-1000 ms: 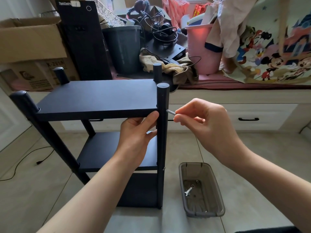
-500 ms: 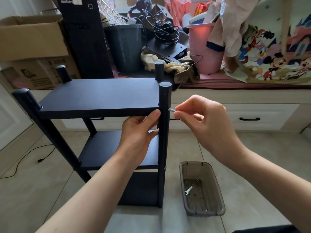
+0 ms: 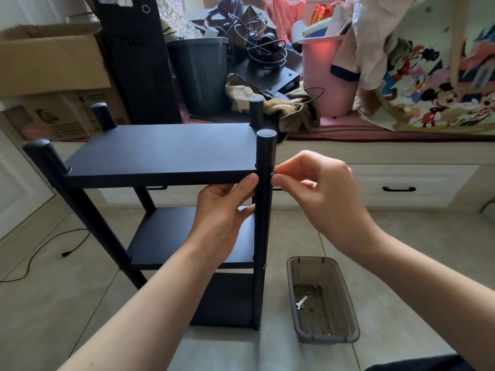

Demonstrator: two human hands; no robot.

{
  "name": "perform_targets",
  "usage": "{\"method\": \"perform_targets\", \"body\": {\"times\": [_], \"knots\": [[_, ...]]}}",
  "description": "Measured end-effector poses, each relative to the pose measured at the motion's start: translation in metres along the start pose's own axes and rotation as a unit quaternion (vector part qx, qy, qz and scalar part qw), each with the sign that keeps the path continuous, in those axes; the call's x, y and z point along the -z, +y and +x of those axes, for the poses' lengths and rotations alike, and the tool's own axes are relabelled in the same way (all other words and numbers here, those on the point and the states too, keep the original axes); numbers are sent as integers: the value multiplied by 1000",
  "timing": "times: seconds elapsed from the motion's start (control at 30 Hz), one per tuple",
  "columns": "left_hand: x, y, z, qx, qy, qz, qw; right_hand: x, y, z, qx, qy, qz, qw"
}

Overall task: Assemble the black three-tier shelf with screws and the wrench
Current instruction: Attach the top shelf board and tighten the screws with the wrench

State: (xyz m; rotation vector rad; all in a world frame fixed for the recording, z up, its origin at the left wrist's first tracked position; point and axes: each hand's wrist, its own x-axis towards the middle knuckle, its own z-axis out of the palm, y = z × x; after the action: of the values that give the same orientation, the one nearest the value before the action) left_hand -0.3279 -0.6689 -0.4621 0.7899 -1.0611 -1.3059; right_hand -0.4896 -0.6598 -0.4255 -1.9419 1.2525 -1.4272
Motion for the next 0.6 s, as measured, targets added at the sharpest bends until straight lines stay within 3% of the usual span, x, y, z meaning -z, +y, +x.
{"method": "perform_targets", "body": {"times": [0.6], "knots": [[0,-1,1,5,1,8,1000,1,-1,-3,-9,10,-15,1000]]}}
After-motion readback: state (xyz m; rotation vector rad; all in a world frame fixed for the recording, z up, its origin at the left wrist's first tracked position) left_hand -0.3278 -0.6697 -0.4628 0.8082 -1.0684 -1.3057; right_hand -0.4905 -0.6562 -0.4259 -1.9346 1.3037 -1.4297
